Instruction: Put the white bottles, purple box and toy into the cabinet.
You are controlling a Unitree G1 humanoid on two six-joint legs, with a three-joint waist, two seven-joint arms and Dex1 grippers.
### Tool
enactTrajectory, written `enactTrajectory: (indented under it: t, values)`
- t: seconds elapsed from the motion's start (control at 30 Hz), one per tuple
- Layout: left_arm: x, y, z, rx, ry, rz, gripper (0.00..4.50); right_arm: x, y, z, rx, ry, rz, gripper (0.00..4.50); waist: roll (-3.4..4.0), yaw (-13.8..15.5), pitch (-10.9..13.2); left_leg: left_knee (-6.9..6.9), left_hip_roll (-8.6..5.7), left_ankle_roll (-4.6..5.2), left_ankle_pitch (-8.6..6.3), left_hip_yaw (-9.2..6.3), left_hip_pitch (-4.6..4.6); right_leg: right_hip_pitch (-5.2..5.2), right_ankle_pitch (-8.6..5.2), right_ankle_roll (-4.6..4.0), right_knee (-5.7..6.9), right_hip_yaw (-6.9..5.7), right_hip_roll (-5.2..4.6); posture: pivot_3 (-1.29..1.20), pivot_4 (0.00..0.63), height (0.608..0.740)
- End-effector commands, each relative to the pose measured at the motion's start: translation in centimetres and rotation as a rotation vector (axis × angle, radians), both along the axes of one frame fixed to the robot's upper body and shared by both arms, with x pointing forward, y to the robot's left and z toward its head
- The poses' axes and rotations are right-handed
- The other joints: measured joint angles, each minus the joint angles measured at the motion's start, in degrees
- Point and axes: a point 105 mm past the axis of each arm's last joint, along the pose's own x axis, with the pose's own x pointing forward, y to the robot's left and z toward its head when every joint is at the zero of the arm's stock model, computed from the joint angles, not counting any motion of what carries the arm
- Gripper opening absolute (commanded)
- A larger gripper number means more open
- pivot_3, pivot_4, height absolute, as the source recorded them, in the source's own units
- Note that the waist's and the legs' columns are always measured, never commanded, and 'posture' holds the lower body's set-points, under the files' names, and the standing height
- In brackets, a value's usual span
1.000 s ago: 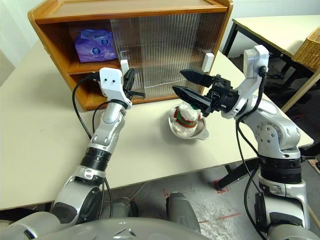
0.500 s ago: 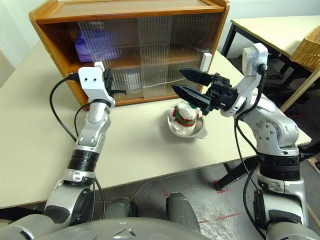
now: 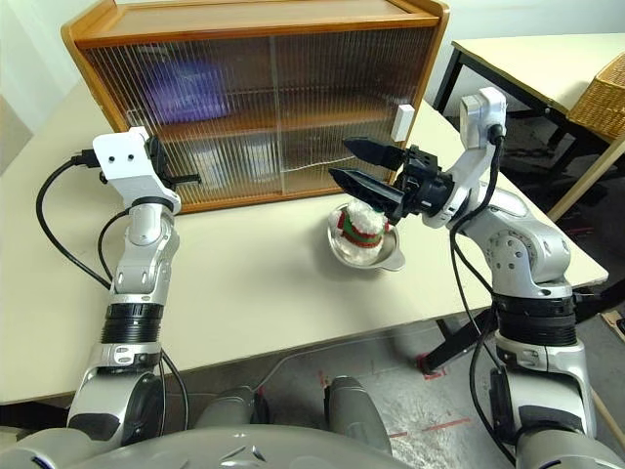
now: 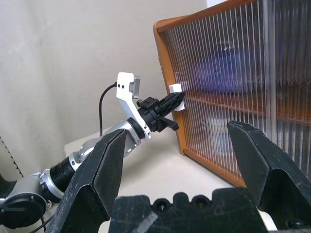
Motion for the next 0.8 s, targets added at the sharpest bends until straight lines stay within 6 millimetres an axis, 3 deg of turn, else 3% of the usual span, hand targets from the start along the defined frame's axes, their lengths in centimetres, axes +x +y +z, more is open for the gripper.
enactTrajectory:
  t: [0.03,0.1,0.2,0.3,0.4,0.47,0.6,0.8]
  values:
    - [-0.5,1.1,-0.7,-0.003,0.029,0.046,0.04,0.2,0.2,0.3,-0.003,-0.016,0.014,4.50,0.00,0.1,0.0,0.00,0.00,0.00,0.00,0.01,-0.01,-0.02,-0.01,-0.01,-0.01,0.02,0.00,0.02,0.000,0.740]
    - [-0.5,1.0,-0.8,-0.006,0.033,0.039,0.04,0.2,0.2,0.4,-0.003,-0.017,0.014,4.50,0.00,0.1,0.0,-0.01,0.00,0.00,0.00,0.02,-0.01,-0.03,-0.03,-0.02,-0.02,0.04,0.01,0.02,0.000,0.740]
    - [-0.3,-1.4,-0.4,-0.047,0.009,-0.115,0.04,0.2,0.2,0.4,-0.004,-0.018,0.013,4.50,0.00,0.6,0.0,-0.04,0.00,-0.01,-0.01,0.02,-0.02,-0.05,-0.07,-0.05,-0.03,0.04,0.01,0.01,0.000,0.740]
    - [-0.3,-4.9,0.4,-0.048,-0.028,-0.329,0.04,0.2,0.1,0.4,-0.003,-0.018,0.010,4.50,-0.01,1.1,0.0,-0.04,0.00,-0.01,-0.01,0.04,-0.07,-0.07,-0.10,-0.08,-0.04,0.00,0.00,0.01,0.000,0.740]
    - [-1.2,-9.8,1.1,-0.134,-0.061,-0.670,0.20,0.1,0.1,0.3,-0.003,-0.018,0.005,4.50,-0.01,1.6,0.0,-0.04,-0.02,-0.01,-0.01,0.06,-0.22,-0.10,-0.13,-0.06,-0.12,-0.04,-0.07,0.00,0.000,0.740]
    - [-1.8,-11.5,1.3,-0.110,-0.071,-0.817,0.63,0.1,0.0,0.3,-0.001,-0.018,-0.002,4.50,-0.01,1.6,0.0,-0.02,-0.03,0.00,0.00,0.09,-0.39,-0.19,-0.13,-0.06,-0.21,-0.04,-0.10,0.00,0.000,0.740]
    - [-2.7,-13.3,2.5,-0.085,-0.103,-1.038,2.19,0.2,-0.3,0.4,0.009,-0.020,-0.030,4.50,0.00,0.9,0.0,-0.02,-0.03,0.02,0.01,0.10,-0.53,-0.28,-0.23,-0.08,-0.29,-0.03,-0.06,-0.02,0.000,0.740]
    - [-4.7,-13.0,4.0,-0.035,-0.101,-1.356,4.48,0.9,-2.0,0.2,-0.006,-0.038,-0.181,4.50,0.02,0.6,0.0,-0.03,-0.01,0.17,0.09,-0.02,-0.56,-0.29,-0.61,-0.01,-0.17,-0.03,0.01,-0.05,0.000,0.740]
